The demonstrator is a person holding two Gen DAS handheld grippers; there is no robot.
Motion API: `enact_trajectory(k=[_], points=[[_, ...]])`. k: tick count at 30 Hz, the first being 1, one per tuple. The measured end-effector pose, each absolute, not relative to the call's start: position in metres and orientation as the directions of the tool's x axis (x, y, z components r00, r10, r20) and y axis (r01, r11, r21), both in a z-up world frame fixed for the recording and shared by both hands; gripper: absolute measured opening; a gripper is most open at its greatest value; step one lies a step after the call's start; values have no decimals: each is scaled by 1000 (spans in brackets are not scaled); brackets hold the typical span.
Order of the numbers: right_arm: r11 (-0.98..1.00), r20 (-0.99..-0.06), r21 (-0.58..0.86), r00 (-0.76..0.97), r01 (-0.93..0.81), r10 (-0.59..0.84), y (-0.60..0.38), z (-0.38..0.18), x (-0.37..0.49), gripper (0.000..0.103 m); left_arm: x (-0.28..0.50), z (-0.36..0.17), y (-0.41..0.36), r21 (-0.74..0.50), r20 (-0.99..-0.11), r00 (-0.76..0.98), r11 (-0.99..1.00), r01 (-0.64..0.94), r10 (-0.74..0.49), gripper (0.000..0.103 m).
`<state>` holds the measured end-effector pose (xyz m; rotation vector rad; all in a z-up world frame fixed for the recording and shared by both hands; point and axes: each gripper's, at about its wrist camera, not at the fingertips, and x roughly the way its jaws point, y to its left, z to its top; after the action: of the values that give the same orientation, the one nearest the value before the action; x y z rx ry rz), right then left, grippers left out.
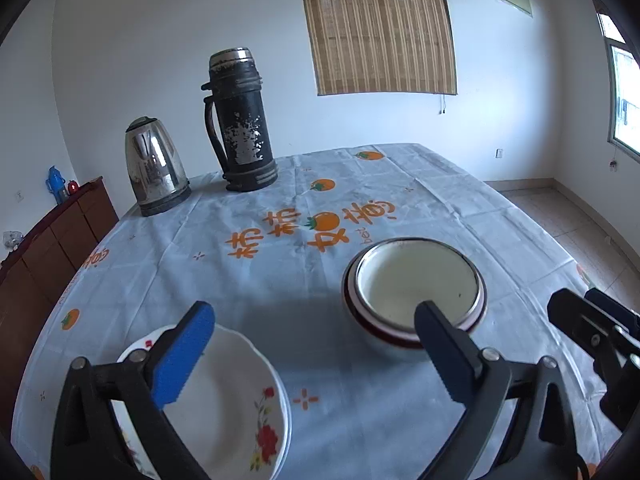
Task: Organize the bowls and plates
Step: 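Withdraw the open right tool from the nested bowls, then move the right tool to the nested bowls and grasp their rims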
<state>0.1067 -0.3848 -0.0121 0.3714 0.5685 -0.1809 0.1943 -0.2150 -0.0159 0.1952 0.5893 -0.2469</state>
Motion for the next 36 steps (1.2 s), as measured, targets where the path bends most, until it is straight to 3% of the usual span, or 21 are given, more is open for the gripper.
enact_trajectory(k=[15, 36], points=[[927, -564, 274, 824, 256, -61, -363, -19, 54, 68, 149, -23, -183, 60, -612, 763, 950, 305, -206, 102], [941, -513, 239, 854, 241, -89, -338, 2, 2, 75, 100, -6, -166, 48, -566, 791, 948, 316, -235, 103]])
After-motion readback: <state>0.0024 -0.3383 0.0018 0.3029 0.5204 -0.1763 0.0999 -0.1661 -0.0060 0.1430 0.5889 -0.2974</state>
